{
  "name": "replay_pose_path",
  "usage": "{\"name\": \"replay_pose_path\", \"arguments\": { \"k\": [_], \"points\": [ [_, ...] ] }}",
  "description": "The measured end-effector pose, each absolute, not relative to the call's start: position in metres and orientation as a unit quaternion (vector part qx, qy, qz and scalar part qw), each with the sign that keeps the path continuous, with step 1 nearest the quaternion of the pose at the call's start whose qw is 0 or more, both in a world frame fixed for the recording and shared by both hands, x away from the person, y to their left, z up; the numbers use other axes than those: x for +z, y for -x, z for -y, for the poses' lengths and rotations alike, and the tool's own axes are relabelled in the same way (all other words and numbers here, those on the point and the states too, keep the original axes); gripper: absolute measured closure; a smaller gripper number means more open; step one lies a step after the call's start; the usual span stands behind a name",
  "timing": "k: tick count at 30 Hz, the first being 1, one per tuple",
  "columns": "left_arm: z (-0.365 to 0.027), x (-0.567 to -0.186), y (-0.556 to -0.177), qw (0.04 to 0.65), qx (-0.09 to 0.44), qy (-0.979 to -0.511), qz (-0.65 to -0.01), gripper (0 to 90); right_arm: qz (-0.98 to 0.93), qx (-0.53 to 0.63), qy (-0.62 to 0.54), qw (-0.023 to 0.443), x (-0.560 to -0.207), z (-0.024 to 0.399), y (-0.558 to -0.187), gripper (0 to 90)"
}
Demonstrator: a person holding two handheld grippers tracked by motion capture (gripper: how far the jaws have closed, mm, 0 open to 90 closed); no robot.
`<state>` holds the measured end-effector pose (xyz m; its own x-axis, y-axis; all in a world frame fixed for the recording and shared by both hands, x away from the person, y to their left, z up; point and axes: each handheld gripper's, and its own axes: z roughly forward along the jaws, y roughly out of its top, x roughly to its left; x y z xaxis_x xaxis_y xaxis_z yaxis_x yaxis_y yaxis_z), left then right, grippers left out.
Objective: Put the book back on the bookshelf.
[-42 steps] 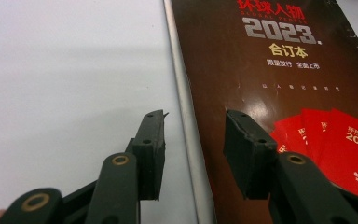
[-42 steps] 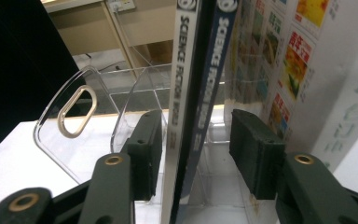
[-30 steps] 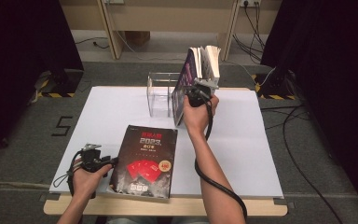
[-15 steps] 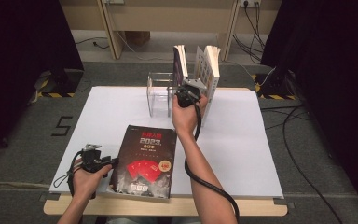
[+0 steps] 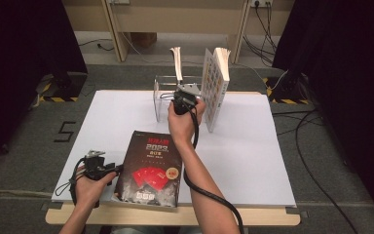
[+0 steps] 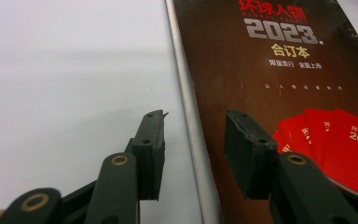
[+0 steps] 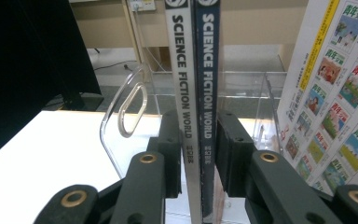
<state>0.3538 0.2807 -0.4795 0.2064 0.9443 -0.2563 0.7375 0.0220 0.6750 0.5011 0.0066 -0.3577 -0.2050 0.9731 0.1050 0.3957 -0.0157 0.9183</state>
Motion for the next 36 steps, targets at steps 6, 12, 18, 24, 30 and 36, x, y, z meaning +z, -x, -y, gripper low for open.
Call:
{"name": "replay_pose_path", "arguments": {
  "k": [6,12,18,24,30,36],
  "points": [
    [-0.2805,-0.4788,-0.3542,0.368,0.143,-0.684,-0.613,57.0,-0.613,0.474,-0.559,0.295,-0.3576,-0.0081,-0.5019,70.9],
    [-0.2806,-0.4788,-0.3540,0.369,0.143,-0.685,-0.612,56.4,-0.608,0.480,-0.565,0.282,-0.3572,-0.0120,-0.5029,69.4],
    [-0.2812,-0.4792,-0.3540,0.368,0.143,-0.686,-0.612,56.2,-0.611,0.481,-0.557,0.291,-0.3594,-0.0118,-0.5016,67.4],
    [-0.2815,-0.4792,-0.3542,0.368,0.144,-0.685,-0.612,56.2,-0.616,0.483,-0.551,0.289,-0.3596,-0.0079,-0.5019,63.1],
    [-0.2809,-0.4793,-0.3544,0.369,0.143,-0.684,-0.612,55.9,-0.620,0.481,-0.548,0.289,-0.3605,-0.0068,-0.5016,58.6],
    [-0.2809,-0.4793,-0.3543,0.369,0.142,-0.685,-0.611,55.6,-0.624,0.481,-0.542,0.292,-0.3590,-0.0081,-0.5008,56.9]
  ]
}}
